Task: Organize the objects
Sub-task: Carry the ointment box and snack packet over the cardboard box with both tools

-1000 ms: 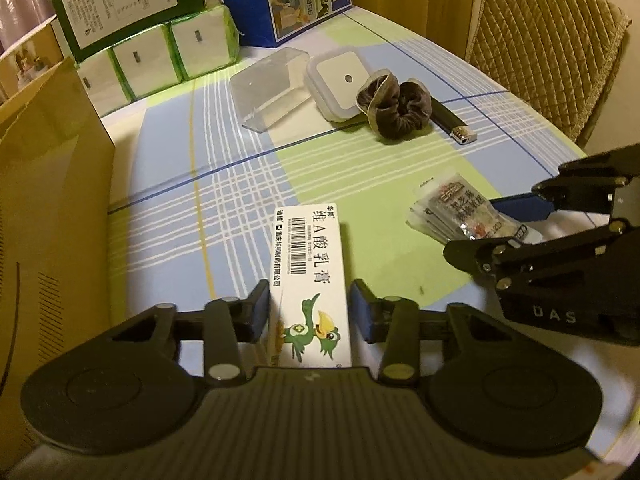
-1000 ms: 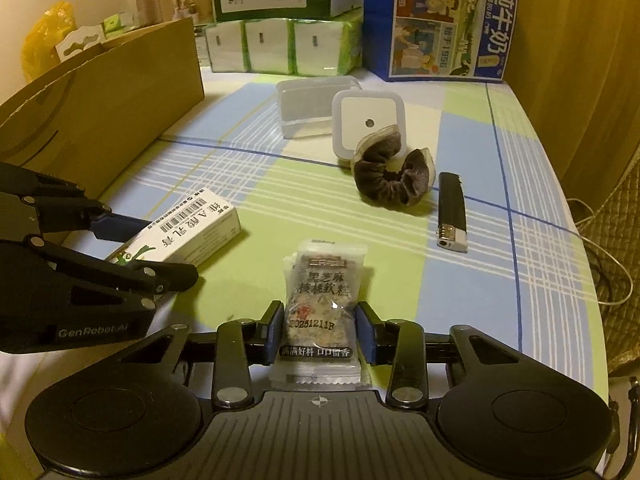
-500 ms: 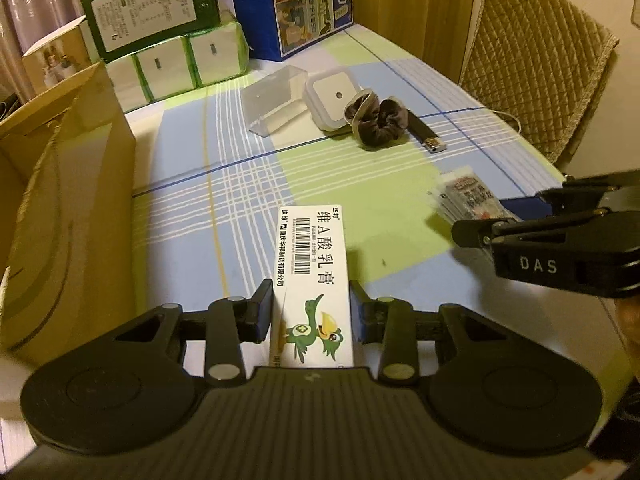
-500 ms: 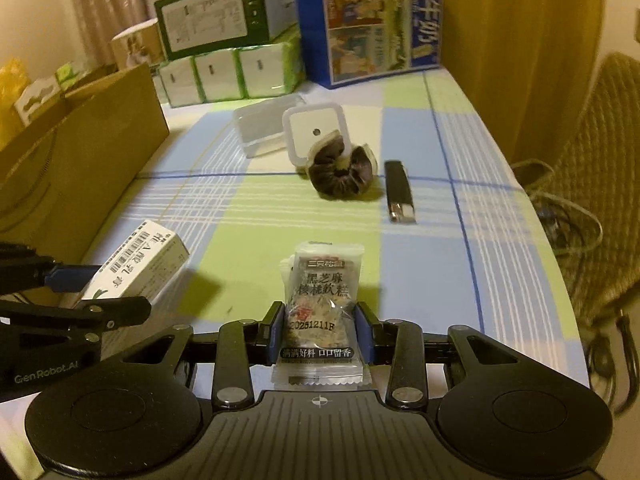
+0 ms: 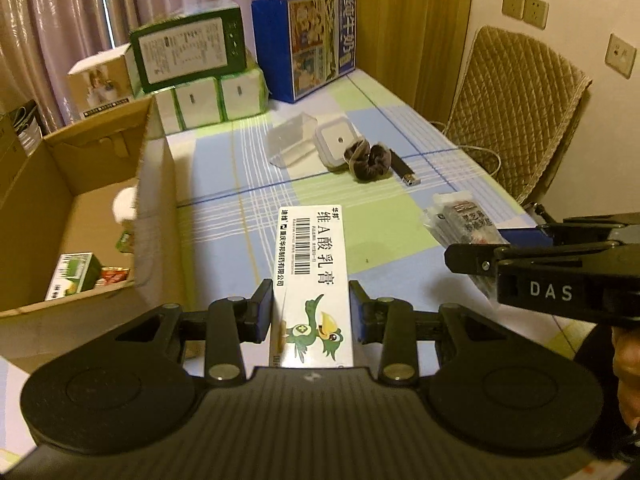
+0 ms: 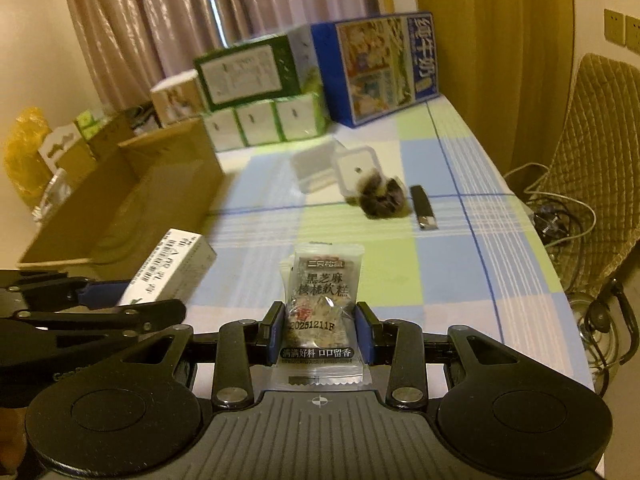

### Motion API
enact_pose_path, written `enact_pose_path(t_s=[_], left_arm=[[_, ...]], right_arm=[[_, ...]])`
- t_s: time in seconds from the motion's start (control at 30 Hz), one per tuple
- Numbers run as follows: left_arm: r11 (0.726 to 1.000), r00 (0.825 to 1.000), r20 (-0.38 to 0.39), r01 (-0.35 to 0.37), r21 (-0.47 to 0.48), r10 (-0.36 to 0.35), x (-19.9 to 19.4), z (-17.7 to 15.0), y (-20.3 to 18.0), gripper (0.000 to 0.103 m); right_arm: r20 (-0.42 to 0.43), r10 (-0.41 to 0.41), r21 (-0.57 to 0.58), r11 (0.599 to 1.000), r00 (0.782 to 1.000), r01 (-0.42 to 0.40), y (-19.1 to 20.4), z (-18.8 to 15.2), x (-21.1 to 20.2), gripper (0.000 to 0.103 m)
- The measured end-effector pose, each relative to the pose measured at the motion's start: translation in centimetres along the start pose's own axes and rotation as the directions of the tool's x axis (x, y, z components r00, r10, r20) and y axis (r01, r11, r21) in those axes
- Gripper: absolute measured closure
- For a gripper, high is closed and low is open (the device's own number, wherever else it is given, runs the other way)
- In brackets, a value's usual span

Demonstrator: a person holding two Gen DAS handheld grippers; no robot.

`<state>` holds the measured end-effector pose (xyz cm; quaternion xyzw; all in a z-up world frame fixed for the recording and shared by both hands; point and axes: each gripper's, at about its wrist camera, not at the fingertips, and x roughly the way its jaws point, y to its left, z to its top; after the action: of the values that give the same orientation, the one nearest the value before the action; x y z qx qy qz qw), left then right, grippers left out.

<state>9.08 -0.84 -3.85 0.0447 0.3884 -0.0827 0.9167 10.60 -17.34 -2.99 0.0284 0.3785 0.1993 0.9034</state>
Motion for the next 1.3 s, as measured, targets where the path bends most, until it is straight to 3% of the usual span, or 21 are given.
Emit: enact_pose_path(t_s=[0.23, 0.6, 1.03, 1.3], left_arm=[[1.0, 0.999, 0.023, -0.031, -0.006, 0.031, -4.2, -0.5, 2.3, 0.07], [0.991, 0.992, 0.067, -0.097, -0.094, 0.103, -9.1, -0.8, 8.1, 0.07], [0.977, 0.985, 0.078, -0.143, -0.16, 0.157, -10.5, -1.3, 14.1, 0.07], [0.971, 0.982, 0.071, -0.158, -0.178, 0.173, -9.8, -0.4, 18.5, 0.07]], right_arm=[[0.026, 0.041, -0.039, 0.998, 0.999, -0.04, 3.2, 0.6, -2.1, 0.069], [0.043, 0.132, -0.143, 0.982, 0.99, -0.125, 9.7, 2.0, -2.4, 0.069], [-0.008, 0.196, -0.23, 0.954, 0.981, -0.193, 15.5, 2.6, 0.0, 0.069], [-0.01, 0.225, -0.222, 0.95, 0.974, -0.221, 17.9, 4.9, 2.9, 0.069]])
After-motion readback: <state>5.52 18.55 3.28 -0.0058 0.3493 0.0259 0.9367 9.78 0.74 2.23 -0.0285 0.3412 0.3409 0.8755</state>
